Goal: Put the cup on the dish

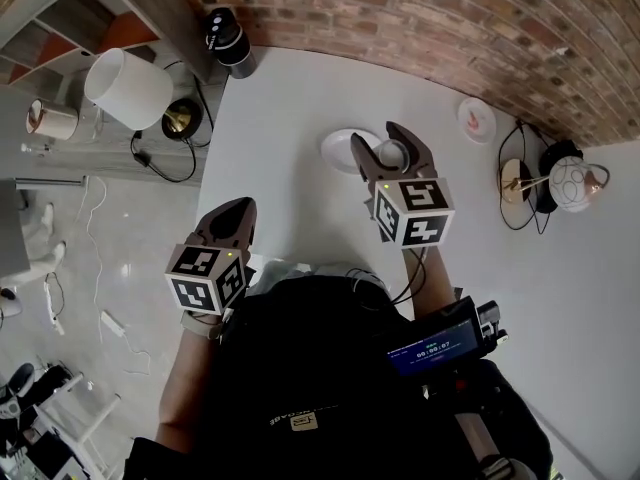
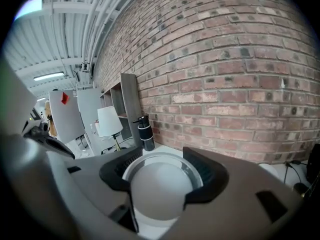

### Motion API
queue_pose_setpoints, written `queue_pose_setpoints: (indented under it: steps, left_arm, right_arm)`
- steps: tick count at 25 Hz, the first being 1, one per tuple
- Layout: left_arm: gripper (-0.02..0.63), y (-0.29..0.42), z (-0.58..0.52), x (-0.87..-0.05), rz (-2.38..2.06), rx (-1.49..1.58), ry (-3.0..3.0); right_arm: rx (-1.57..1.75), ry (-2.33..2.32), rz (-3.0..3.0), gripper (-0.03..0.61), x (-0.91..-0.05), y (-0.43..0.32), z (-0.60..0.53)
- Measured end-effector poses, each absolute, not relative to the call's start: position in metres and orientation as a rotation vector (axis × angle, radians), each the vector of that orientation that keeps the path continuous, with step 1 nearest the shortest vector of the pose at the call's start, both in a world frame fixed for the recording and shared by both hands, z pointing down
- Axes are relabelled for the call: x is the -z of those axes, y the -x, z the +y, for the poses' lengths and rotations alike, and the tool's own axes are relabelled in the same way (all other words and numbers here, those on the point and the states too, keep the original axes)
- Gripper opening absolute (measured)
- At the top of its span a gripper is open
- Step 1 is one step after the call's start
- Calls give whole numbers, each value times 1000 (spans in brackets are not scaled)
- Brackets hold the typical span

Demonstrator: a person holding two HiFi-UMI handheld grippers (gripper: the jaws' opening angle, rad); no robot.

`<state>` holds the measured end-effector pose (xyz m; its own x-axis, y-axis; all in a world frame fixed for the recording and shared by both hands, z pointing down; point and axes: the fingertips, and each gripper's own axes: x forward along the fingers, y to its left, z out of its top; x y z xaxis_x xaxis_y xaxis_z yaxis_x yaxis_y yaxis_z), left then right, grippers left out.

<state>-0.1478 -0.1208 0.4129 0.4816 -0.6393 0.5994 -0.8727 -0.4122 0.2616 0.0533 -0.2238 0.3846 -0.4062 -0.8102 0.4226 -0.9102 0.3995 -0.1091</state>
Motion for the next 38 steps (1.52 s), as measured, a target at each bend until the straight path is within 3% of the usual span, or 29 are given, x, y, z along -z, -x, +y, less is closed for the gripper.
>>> queue_pose_setpoints:
  steps: [38]
  left_arm:
    - [5, 170, -112, -451, -1393, -629, -1896]
  right_arm:
    - [-449, -1182, -2262, 255, -553, -31, -282]
